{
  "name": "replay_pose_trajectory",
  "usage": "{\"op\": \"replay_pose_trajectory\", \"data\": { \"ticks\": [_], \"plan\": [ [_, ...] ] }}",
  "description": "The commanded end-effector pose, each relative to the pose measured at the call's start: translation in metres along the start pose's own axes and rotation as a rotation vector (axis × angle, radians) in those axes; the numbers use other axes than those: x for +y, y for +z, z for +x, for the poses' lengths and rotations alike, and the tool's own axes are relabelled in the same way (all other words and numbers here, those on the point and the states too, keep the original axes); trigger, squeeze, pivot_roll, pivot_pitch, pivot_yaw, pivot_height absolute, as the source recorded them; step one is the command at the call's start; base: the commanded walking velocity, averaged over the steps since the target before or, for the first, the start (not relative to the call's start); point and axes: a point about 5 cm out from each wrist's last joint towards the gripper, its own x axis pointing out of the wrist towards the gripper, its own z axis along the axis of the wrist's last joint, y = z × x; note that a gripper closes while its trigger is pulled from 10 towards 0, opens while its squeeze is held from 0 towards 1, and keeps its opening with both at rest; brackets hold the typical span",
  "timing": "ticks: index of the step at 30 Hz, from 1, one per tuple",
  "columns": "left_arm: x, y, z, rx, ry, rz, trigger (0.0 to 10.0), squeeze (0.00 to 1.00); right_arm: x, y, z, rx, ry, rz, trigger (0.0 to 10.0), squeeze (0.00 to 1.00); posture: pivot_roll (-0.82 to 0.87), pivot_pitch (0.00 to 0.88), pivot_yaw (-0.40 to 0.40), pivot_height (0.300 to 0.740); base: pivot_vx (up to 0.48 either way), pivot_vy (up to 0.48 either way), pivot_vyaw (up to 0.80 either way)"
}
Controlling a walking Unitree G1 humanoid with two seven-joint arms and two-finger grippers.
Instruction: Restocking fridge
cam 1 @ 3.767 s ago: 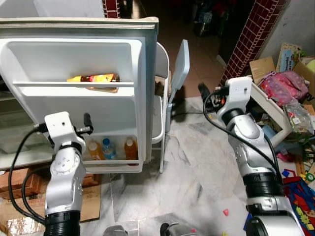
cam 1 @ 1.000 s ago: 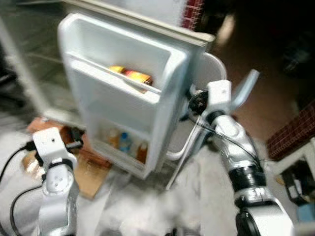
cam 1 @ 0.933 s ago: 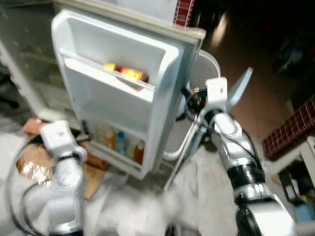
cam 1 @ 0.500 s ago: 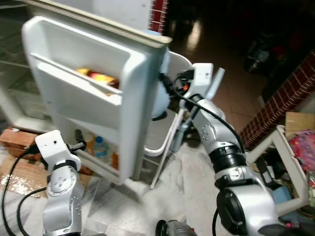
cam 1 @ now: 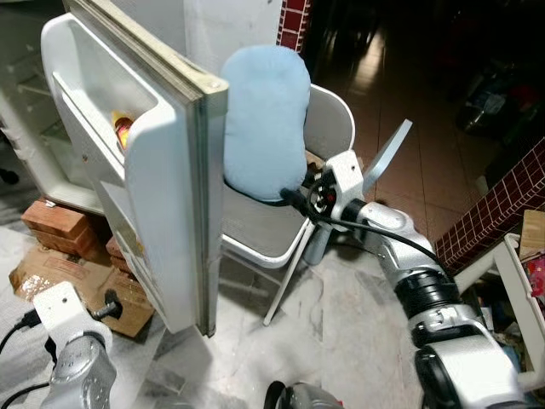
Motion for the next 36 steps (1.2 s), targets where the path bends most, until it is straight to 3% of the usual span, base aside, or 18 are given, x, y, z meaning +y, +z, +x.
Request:
{"op": "replay_pose_trajectory", "data": {
  "ticks": [1, 3, 6, 7, 8, 10, 11, 13, 15, 21, 24, 26, 27, 30, 36],
  "plan": [
    [0.000, -0.010, 0.003, 0.051, -0.021, -0.017, 10.0, 0.00, 0.001, 0.031, 0.010, -0.102, -0.076, 0.002, 10.0, 0.00, 0.14, 0.000, -0.096, 0.740, 0.000, 0.000, 0.00],
    [0.000, -0.015, 0.004, 0.078, -0.028, -0.030, 10.0, 0.00, 0.008, 0.046, 0.017, -0.158, -0.095, 0.041, 10.0, 0.00, 0.15, 0.000, -0.096, 0.740, 0.000, 0.000, 0.00],
    [-0.002, -0.017, 0.005, 0.100, -0.035, -0.037, 10.0, 0.00, 0.041, 0.075, 0.027, -0.246, 0.016, 0.206, 10.0, 0.00, 0.16, 0.000, -0.098, 0.740, 0.000, 0.000, 0.00],
    [-0.002, -0.017, 0.005, 0.100, -0.035, -0.037, 10.0, 0.00, 0.041, 0.075, 0.027, -0.246, 0.016, 0.206, 10.0, 0.00, 0.16, 0.000, -0.098, 0.740, 0.000, 0.000, 0.00],
    [-0.003, -0.017, 0.005, 0.101, -0.038, -0.034, 10.0, 0.00, 0.054, 0.084, 0.029, -0.273, 0.074, 0.231, 10.0, 0.00, 0.16, 0.000, -0.098, 0.740, 0.000, 0.000, 0.00],
    [-0.002, -0.016, 0.007, 0.102, -0.039, -0.029, 10.0, 0.00, 0.115, 0.112, 0.016, -0.329, 0.388, 0.322, 10.0, 0.00, 0.16, 0.000, -0.098, 0.740, 0.000, 0.000, 0.00],
    [-0.002, -0.016, 0.007, 0.102, -0.039, -0.029, 10.0, 0.00, 0.115, 0.112, 0.016, -0.329, 0.388, 0.322, 10.0, 0.00, 0.16, 0.000, -0.098, 0.740, 0.000, 0.000, 0.00],
    [-0.002, -0.017, 0.009, 0.114, -0.038, -0.035, 10.0, 0.00, 0.146, 0.125, -0.006, -0.371, 0.626, 0.345, 10.0, 0.00, 0.16, 0.000, -0.098, 0.740, 0.000, 0.000, 0.00],
    [-0.002, -0.017, 0.010, 0.116, -0.037, -0.036, 10.0, 0.00, 0.158, 0.131, -0.021, -0.397, 0.730, 0.338, 10.0, 0.00, 0.15, 0.000, -0.099, 0.740, 0.000, 0.000, 0.00],
    [-0.005, -0.017, 0.012, 0.118, -0.041, -0.040, 10.0, 0.00, 0.156, 0.132, -0.034, -0.386, 0.800, 0.383, 10.0, 0.00, 0.16, 0.000, -0.106, 0.740, 0.000, 0.000, 0.00],
    [-0.006, -0.017, 0.012, 0.116, -0.041, -0.045, 10.0, 0.00, 0.149, 0.119, -0.039, -0.329, 0.786, 0.370, 10.0, 0.00, 0.16, 0.000, -0.109, 0.740, 0.000, 0.000, 0.00],
    [-0.007, -0.017, 0.012, 0.117, -0.041, -0.048, 10.0, 0.00, 0.138, 0.102, -0.030, -0.253, 0.681, 0.358, 10.0, 0.00, 0.16, 0.000, -0.110, 0.740, 0.000, 0.000, 0.00],
    [-0.007, -0.018, 0.012, 0.118, -0.041, -0.051, 10.0, 0.00, 0.127, 0.085, -0.021, -0.195, 0.577, 0.302, 10.0, 0.00, 0.16, 0.000, -0.112, 0.740, 0.000, 0.000, 0.00],
    [-0.007, -0.019, 0.012, 0.123, -0.041, -0.056, 10.0, 0.00, 0.111, 0.059, -0.012, -0.103, 0.426, 0.216, 10.0, 0.00, 0.16, 0.000, -0.112, 0.740, 0.000, 0.000, 0.00],
    [-0.008, -0.020, 0.012, 0.117, -0.061, -0.055, 10.0, 0.00, 0.092, 0.030, -0.012, -0.028, 0.327, 0.137, 10.0, 0.00, 0.15, 0.000, -0.110, 0.740, 0.000, 0.000, 0.00]
  ]
}}
